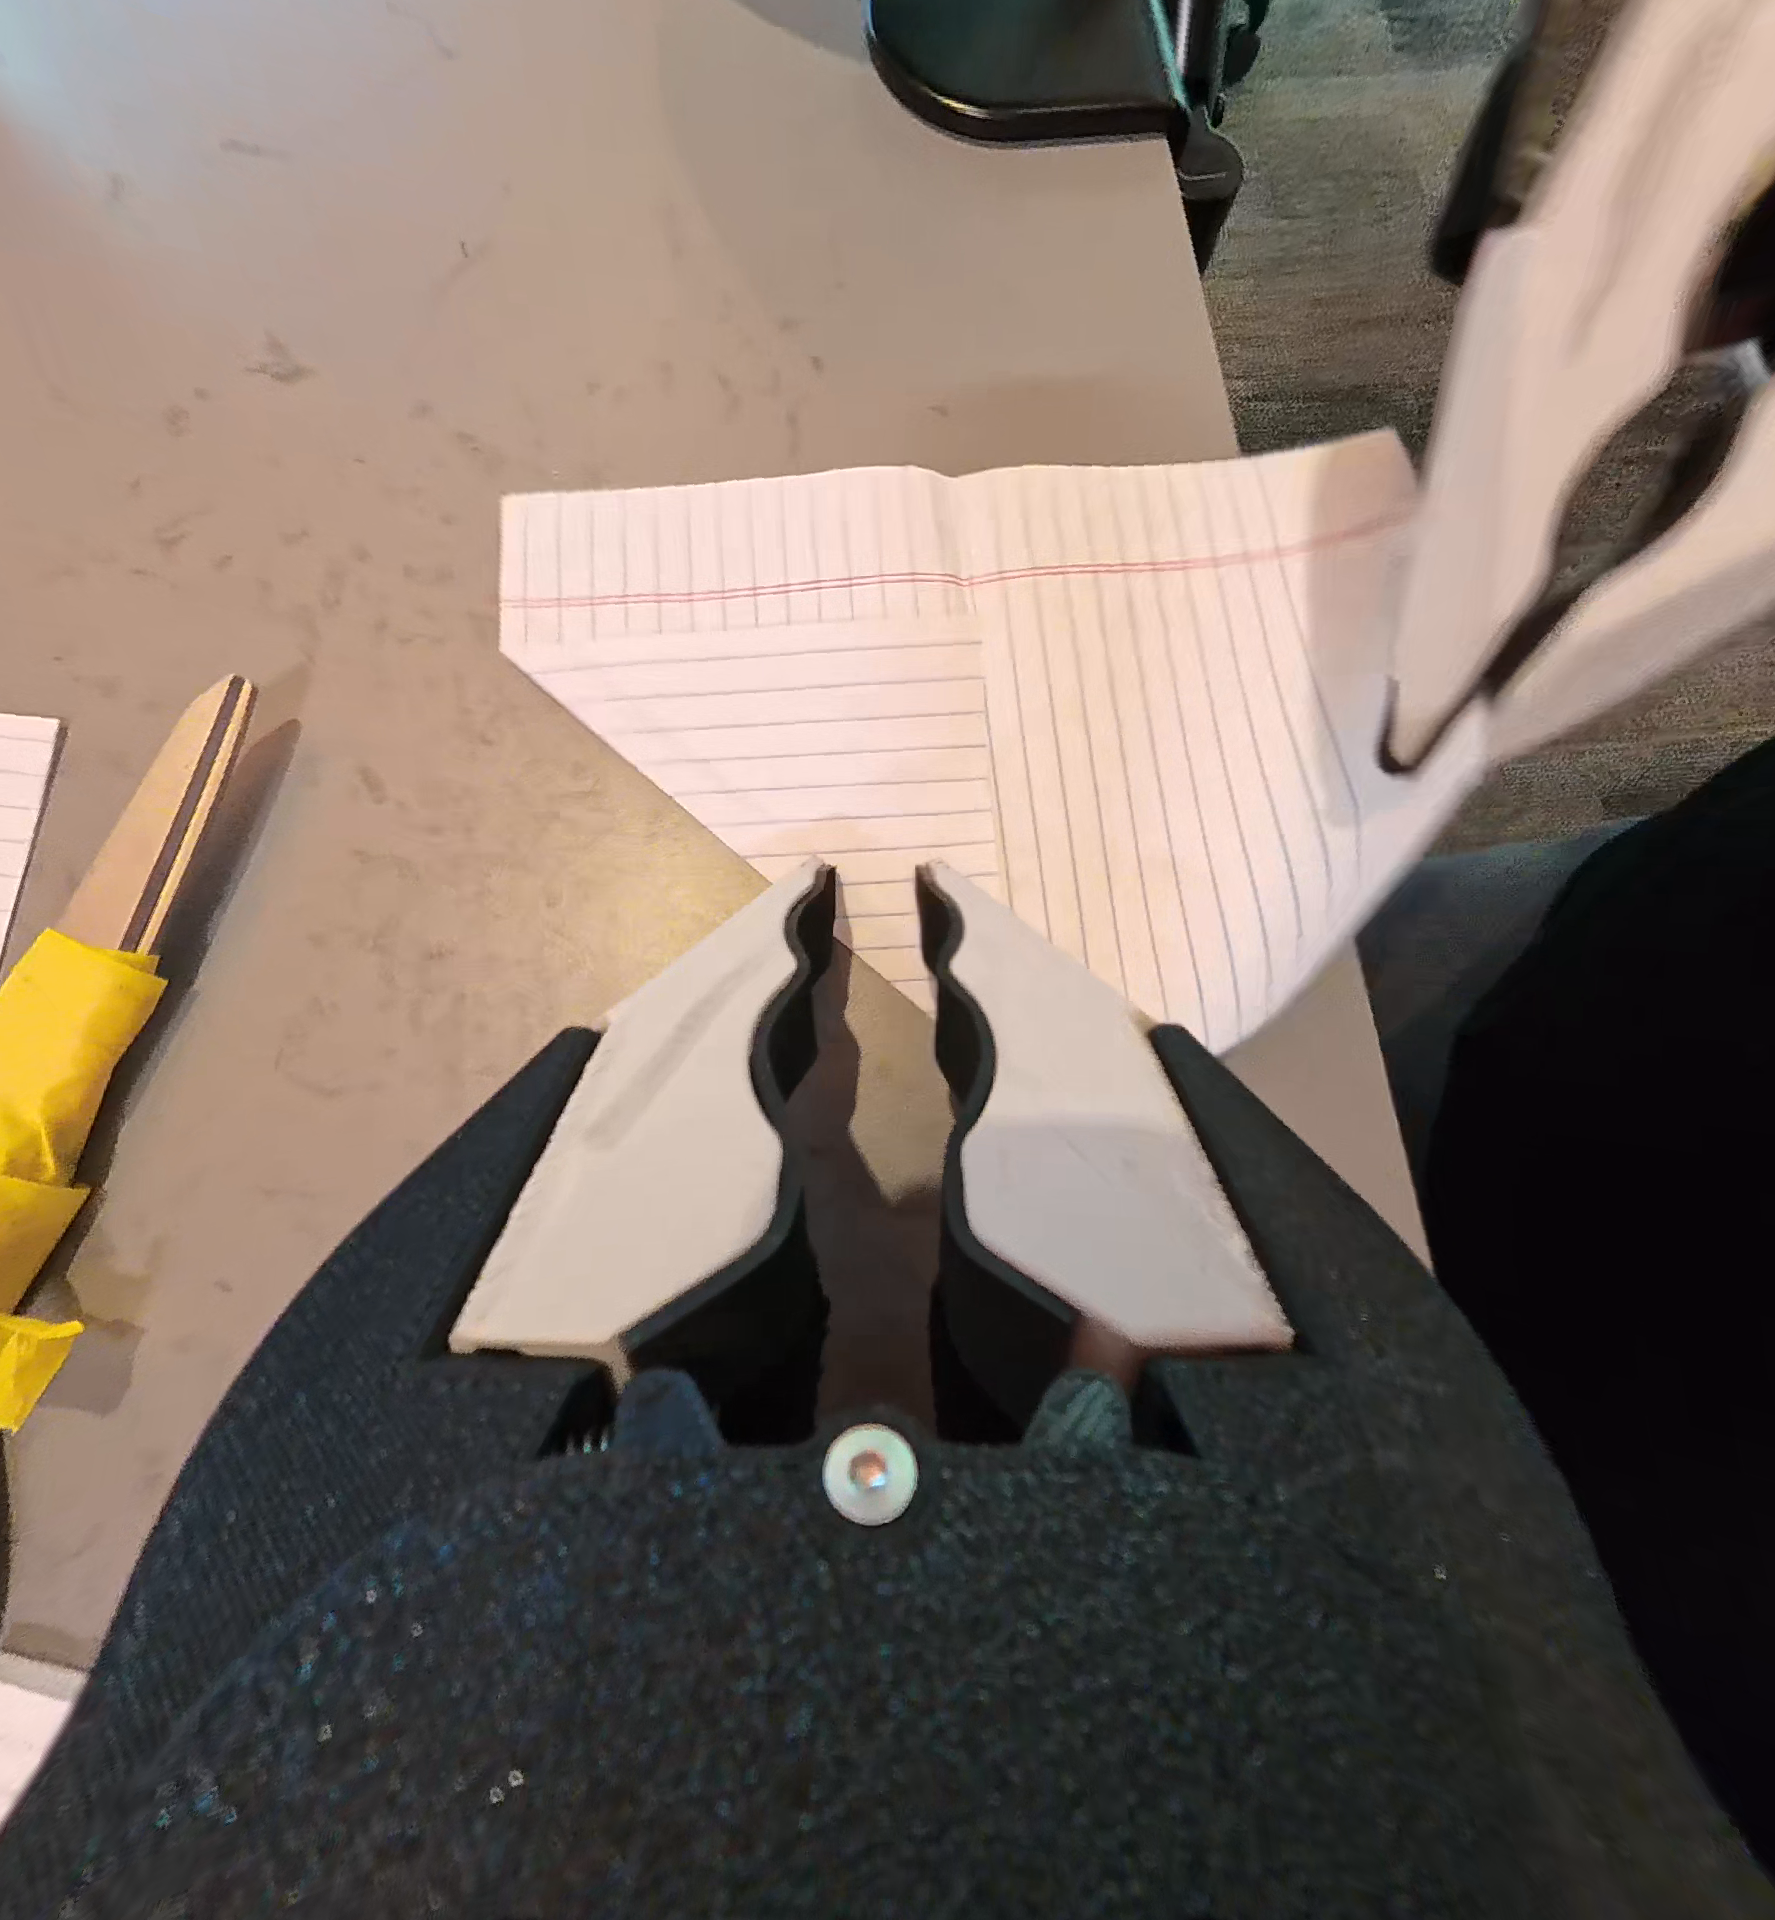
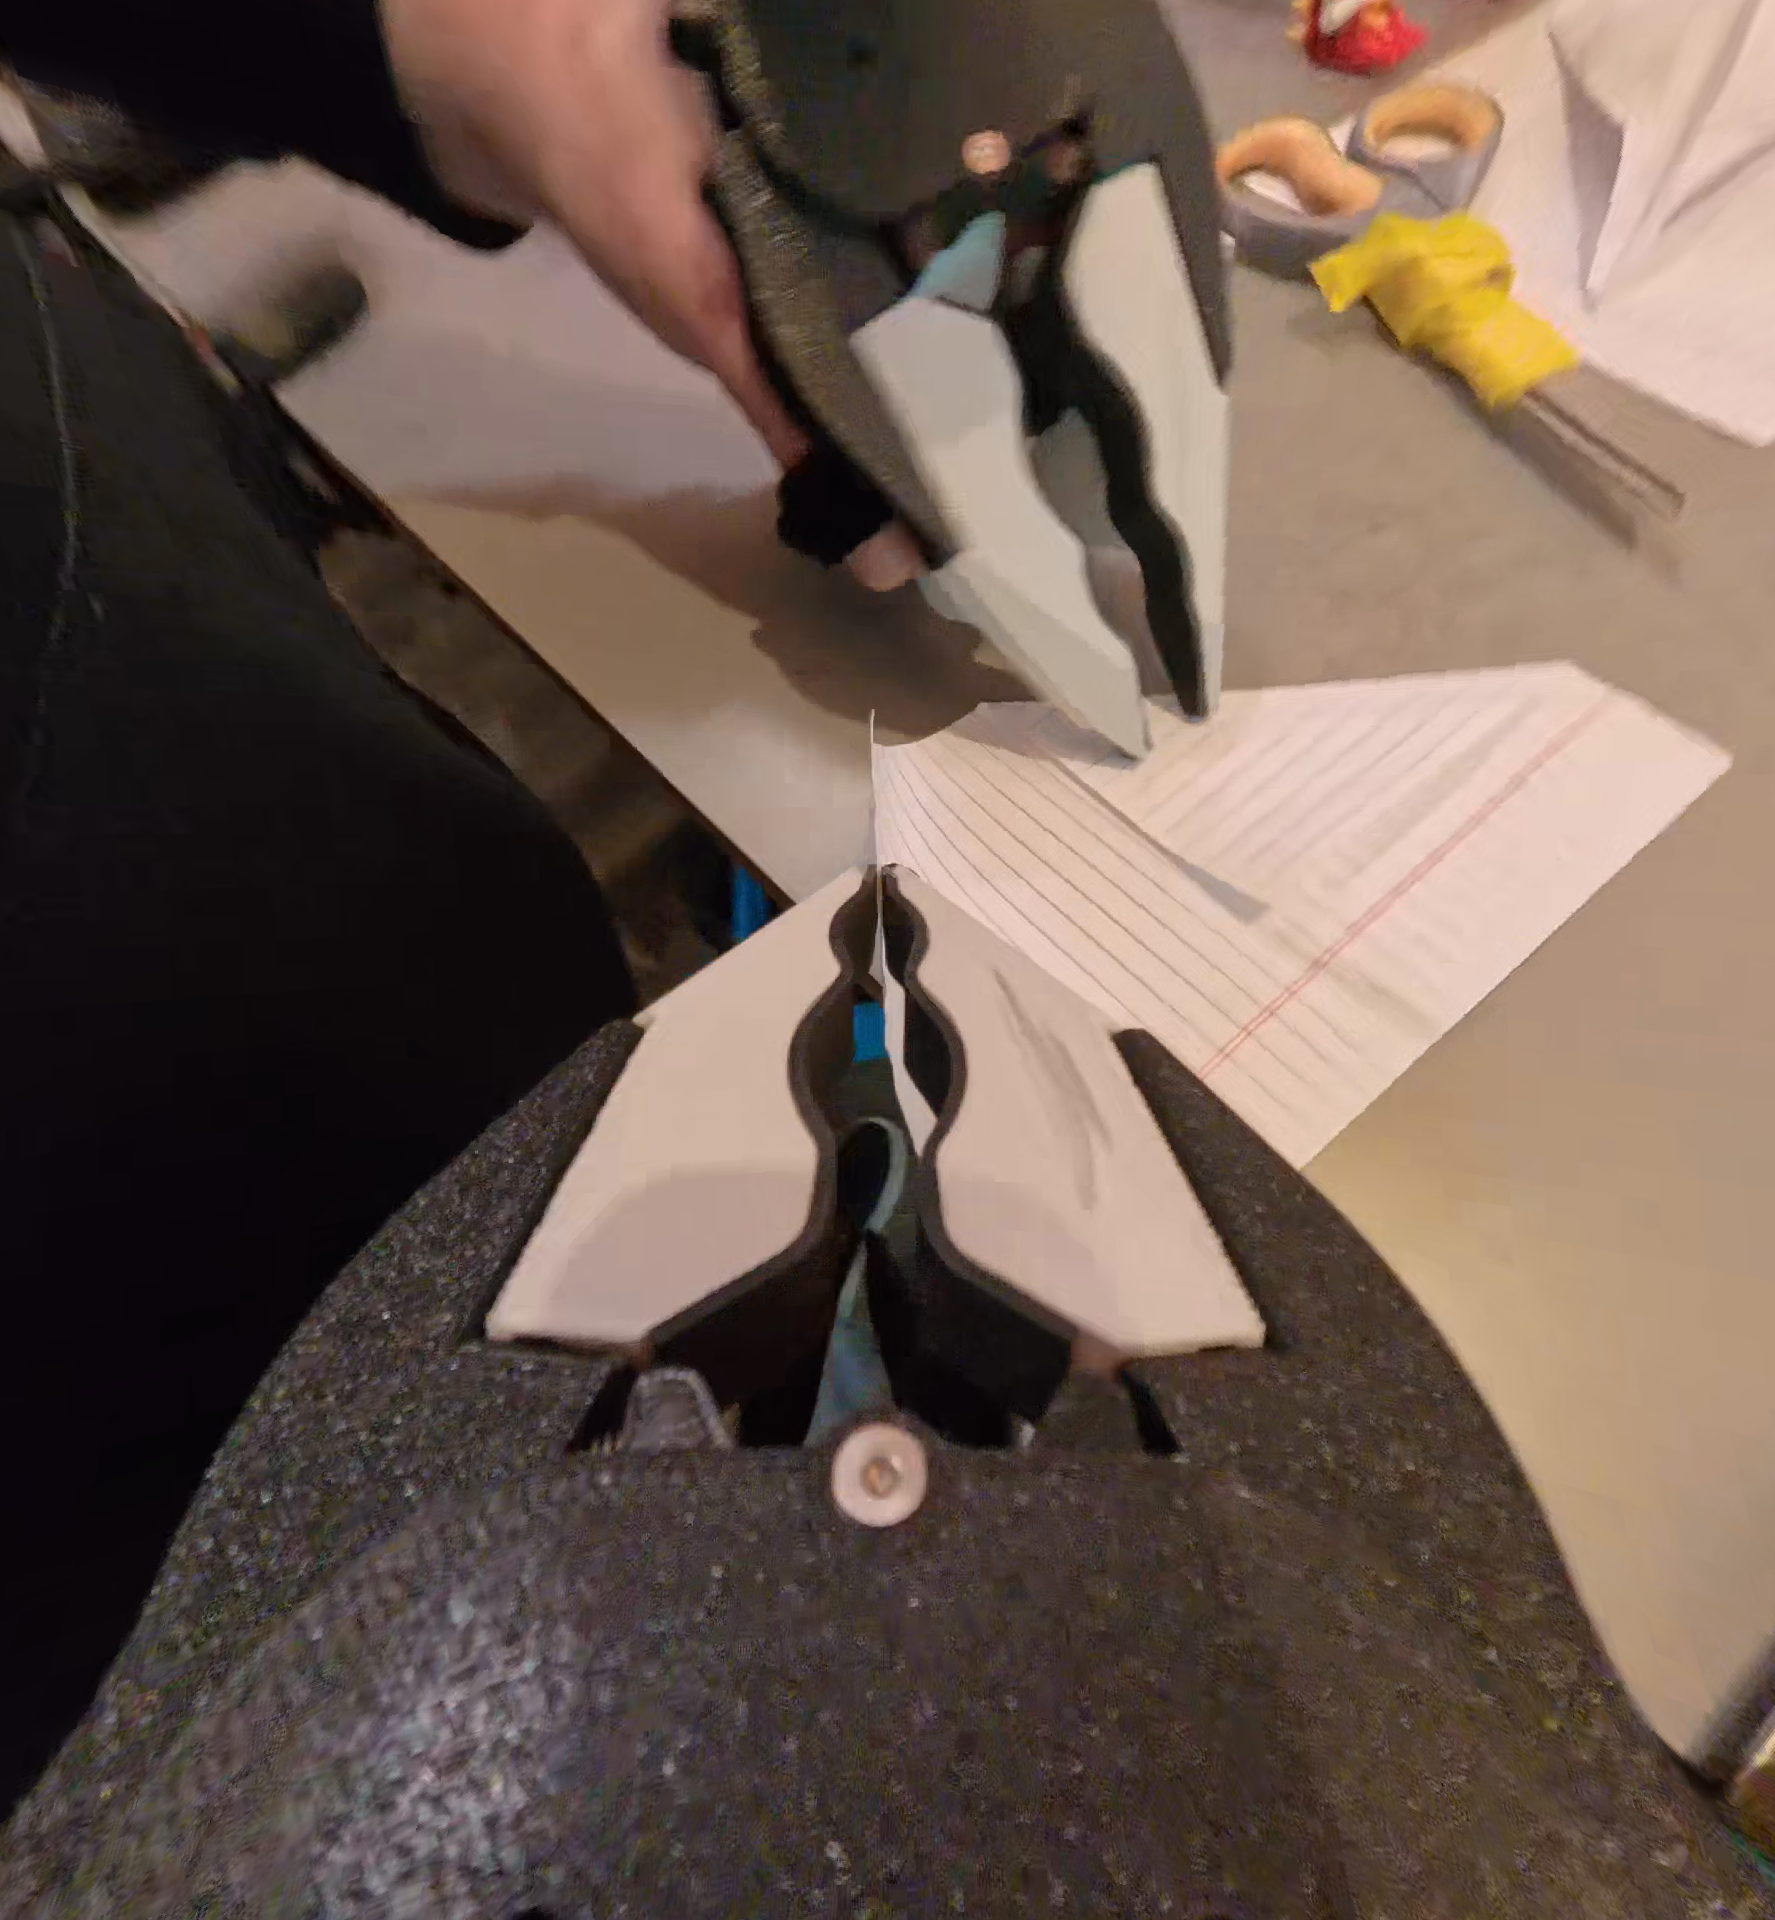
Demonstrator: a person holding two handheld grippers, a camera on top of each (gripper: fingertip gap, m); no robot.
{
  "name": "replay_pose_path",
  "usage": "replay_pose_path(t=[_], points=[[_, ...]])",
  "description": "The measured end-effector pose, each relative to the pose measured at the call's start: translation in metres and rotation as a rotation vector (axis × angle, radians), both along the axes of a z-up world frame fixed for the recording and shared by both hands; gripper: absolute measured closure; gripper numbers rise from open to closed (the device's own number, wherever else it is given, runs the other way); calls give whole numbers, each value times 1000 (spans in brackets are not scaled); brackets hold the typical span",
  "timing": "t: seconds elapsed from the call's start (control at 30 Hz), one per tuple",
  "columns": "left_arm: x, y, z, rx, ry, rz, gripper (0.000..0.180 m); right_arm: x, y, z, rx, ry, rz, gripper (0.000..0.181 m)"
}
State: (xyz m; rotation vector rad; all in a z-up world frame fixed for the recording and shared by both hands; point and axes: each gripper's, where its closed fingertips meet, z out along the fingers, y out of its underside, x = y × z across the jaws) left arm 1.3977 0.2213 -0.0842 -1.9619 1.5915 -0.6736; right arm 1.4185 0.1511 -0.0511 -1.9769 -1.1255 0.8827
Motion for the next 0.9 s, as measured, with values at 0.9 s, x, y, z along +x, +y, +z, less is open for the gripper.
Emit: replay_pose_path(t=[0.9], points=[[0,-1,13,-52,-4,27,153,36,56,-35,-496,-108,-201,181]])
